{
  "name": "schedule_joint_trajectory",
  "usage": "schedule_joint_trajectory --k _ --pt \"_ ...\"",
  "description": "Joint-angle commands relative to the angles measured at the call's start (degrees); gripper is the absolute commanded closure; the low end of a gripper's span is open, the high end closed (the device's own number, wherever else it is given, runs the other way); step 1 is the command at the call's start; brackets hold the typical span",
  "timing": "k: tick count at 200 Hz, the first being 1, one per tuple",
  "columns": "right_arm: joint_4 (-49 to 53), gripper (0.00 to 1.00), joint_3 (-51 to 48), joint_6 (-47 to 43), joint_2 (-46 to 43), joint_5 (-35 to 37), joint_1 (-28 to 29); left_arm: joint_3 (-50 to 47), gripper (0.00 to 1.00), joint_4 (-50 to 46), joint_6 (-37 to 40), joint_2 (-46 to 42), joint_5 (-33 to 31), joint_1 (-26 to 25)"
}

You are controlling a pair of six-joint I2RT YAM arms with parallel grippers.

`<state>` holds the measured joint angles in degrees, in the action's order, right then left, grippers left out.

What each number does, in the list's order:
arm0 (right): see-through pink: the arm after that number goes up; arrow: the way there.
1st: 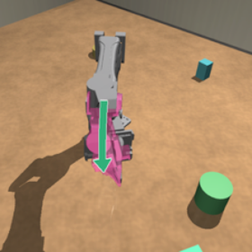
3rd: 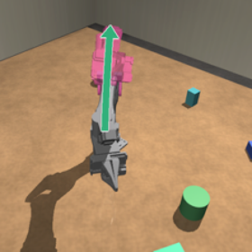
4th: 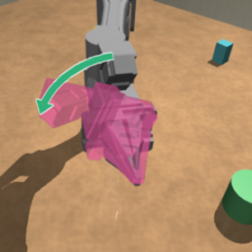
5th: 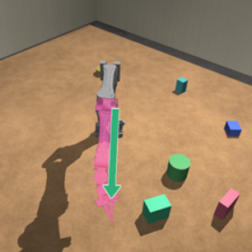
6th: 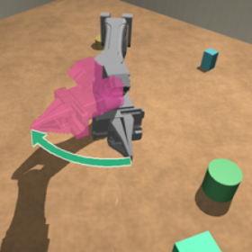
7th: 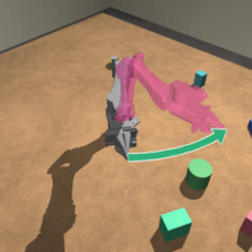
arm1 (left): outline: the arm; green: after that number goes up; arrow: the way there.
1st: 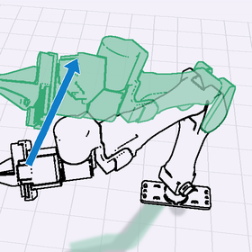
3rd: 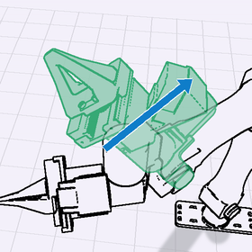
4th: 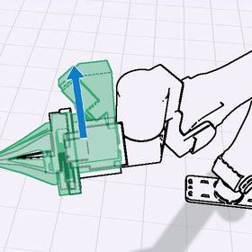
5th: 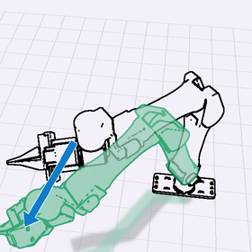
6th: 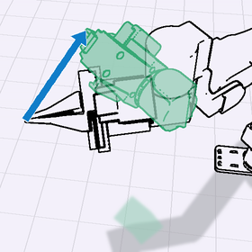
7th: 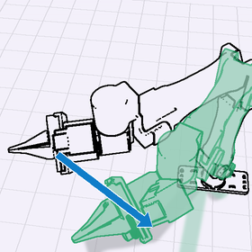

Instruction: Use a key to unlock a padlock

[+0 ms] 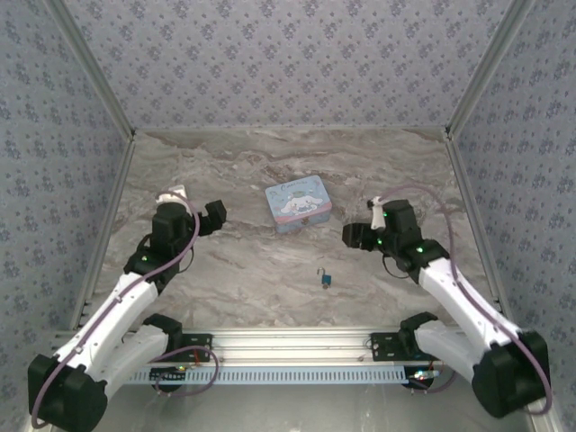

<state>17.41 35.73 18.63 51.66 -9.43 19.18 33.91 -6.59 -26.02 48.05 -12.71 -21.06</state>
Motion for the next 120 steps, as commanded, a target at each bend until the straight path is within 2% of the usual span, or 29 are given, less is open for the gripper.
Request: schedule_joint_trajectory --k 1,19,41,59,77,93,120 --pt "-1.42 0.12 -2.54 -4.82 -6.63 10.17 -3.10 -1.70 0.01 5.16 10.76 0.12 -9.01 1.20" --pt "-3.33 0.00 -4.62 -6.33 -10.11 13.66 -6.84 -4.07 0.01 11.23 16.08 3.05 -8.88 2.95" --pt "-5.85 0.00 -7.22 -7.93 -12.40 15.58 -10.99 -4.02 0.00 14.86 22.19 9.24 -7.34 4.92" --pt "-12.33 0.00 -10.71 -12.74 -12.35 16.53 -13.07 -4.13 0.01 18.36 25.02 14.57 -7.31 6.23" --pt "-19.26 0.00 -15.28 -16.23 -11.31 19.94 -14.00 -7.28 0.01 28.29 27.11 18.47 -7.26 7.35" --pt "-26.72 0.00 -19.79 -17.46 -9.71 21.81 -15.49 -10.34 0.00 37.90 28.98 22.10 -4.78 9.00" --pt "-39.83 0.00 -26.50 -16.53 -4.46 17.50 -20.92 -12.35 0.01 47.91 32.61 28.33 -1.82 11.27"
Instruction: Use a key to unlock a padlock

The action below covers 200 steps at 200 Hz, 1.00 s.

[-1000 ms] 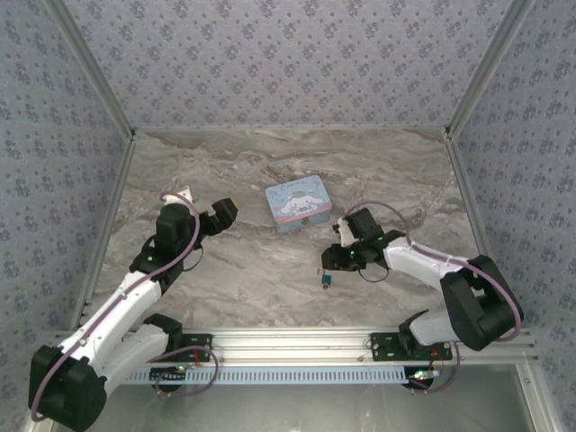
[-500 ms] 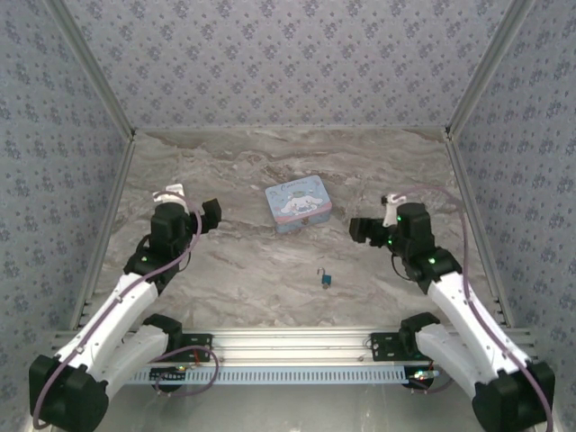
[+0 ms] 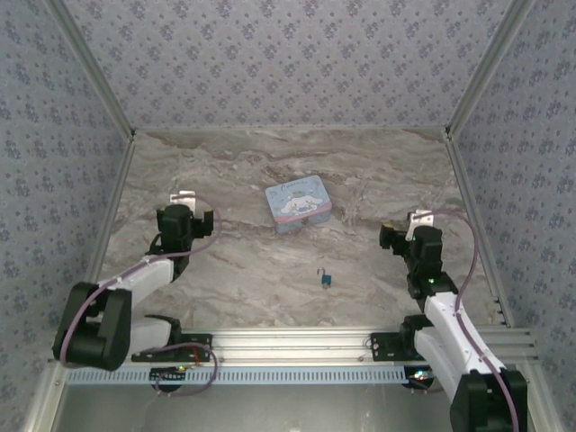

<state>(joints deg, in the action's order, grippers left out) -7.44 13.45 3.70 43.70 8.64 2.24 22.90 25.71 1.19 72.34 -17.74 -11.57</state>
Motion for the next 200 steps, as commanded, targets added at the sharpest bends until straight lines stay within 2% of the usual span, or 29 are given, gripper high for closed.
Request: schedule_joint_trajectory --k 1,18,43,59,77,91,103,114,137,167,176,200 --pt "-15.46 0.00 -4.31 -1.47 3.76 -0.87 -4.21 -1.35 0.01 16.04 5.44 4.26 3.44 1.85" --pt "-20.06 0.00 -4.39 0.03 7.03 -5.41 -6.75 -1.16 0.01 18.05 5.00 7.39 6.43 3.71" --pt "-30.00 0.00 -4.82 0.14 14.06 -7.29 -6.92 -3.57 0.01 22.89 3.18 9.13 9.73 6.10" --pt "-34.91 0.00 -3.67 -0.19 19.47 -8.70 -6.51 -6.63 0.01 29.74 2.16 10.52 11.96 7.66" --pt "-39.78 0.00 -1.16 -1.17 26.34 -10.16 -5.73 -7.72 0.01 38.89 2.71 16.56 13.76 8.10" --pt "-38.67 0.00 1.46 -5.13 29.20 -10.55 -4.27 -5.78 0.01 30.48 2.41 13.66 14.23 8.23" --pt "-42.96 0.00 1.05 -6.49 32.84 -10.11 -3.65 -5.39 0.01 32.86 1.91 15.45 14.00 8.75" --pt "-48.17 0.00 0.06 -6.41 36.41 -9.50 -3.78 -2.98 0.00 26.71 1.48 14.54 14.52 9.20" --pt "-52.38 0.00 1.43 -6.66 43.11 -10.23 -3.75 -0.68 0.01 23.47 -0.19 15.36 17.27 11.30" --pt "-36.76 0.00 9.66 -5.10 43.22 -10.92 -5.32 -0.31 0.01 22.74 -0.68 15.39 17.12 11.51" --pt "-39.24 0.00 8.76 -4.39 43.65 -11.00 -5.80 0.29 0.01 21.67 -1.50 15.47 15.53 11.64" --pt "-37.99 0.00 9.08 -4.56 43.40 -10.28 -5.49 0.83 0.01 20.87 -2.33 15.61 15.80 12.44"
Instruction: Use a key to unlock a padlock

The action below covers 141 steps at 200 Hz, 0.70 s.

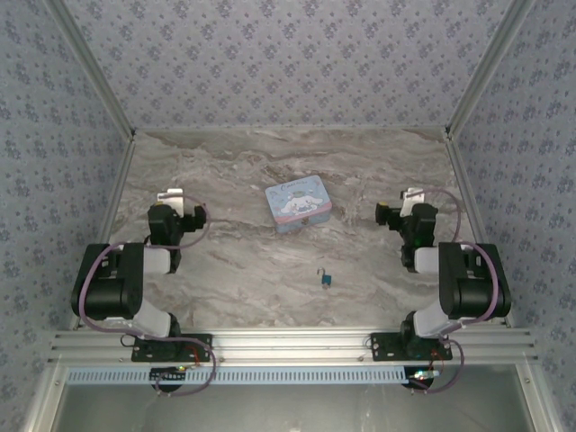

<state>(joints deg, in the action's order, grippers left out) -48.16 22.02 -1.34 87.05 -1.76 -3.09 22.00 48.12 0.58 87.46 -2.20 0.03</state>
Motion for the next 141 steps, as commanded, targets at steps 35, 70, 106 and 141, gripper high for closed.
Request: schedule_joint_trajectory --k 35,70,106,141 --pt "2.37 0.00 0.39 -0.32 0.11 2.43 1.15 1.80 0.01 -1.67 -2.00 0.43 -0.25 0.91" --pt "2.33 0.00 0.39 -0.50 0.07 2.76 1.36 1.73 0.01 -1.62 -1.96 0.44 -0.35 0.83" --pt "2.44 0.00 0.44 -0.41 0.06 2.57 1.36 1.64 0.01 -1.45 -1.76 0.43 -0.79 0.58" --pt "2.55 0.00 0.48 -0.37 0.10 2.50 1.26 1.59 0.01 -1.45 -1.78 0.44 -0.80 0.51"
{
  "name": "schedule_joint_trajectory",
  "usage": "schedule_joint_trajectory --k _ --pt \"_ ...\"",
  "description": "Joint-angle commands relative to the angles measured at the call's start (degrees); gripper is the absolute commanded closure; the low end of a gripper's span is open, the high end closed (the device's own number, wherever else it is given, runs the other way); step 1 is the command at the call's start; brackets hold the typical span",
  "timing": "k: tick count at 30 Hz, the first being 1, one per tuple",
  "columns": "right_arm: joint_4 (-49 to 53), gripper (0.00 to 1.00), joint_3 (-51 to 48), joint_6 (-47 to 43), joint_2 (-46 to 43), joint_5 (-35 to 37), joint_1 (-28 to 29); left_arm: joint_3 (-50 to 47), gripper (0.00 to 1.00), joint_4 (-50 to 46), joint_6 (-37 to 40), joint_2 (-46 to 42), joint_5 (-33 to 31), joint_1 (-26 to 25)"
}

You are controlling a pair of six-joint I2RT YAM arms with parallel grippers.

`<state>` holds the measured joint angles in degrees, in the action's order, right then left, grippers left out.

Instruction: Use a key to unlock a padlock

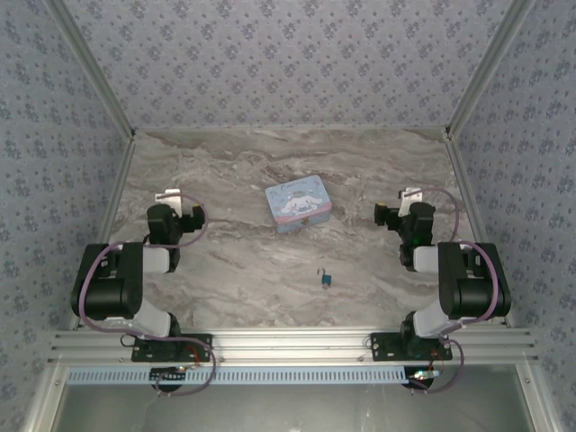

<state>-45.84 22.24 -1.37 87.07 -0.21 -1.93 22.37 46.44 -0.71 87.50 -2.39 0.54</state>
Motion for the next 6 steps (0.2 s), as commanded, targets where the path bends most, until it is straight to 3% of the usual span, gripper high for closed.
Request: schedule_joint_trajectory --k 1,6 --pt "0.23 0.00 0.30 -0.33 0.10 0.97 0.14 1.25 0.01 0.23 -0.46 0.39 -0.60 0.04" --pt "0.23 0.00 0.26 -0.30 0.04 0.74 0.00 1.24 0.01 0.24 -0.52 0.37 -0.64 0.03"
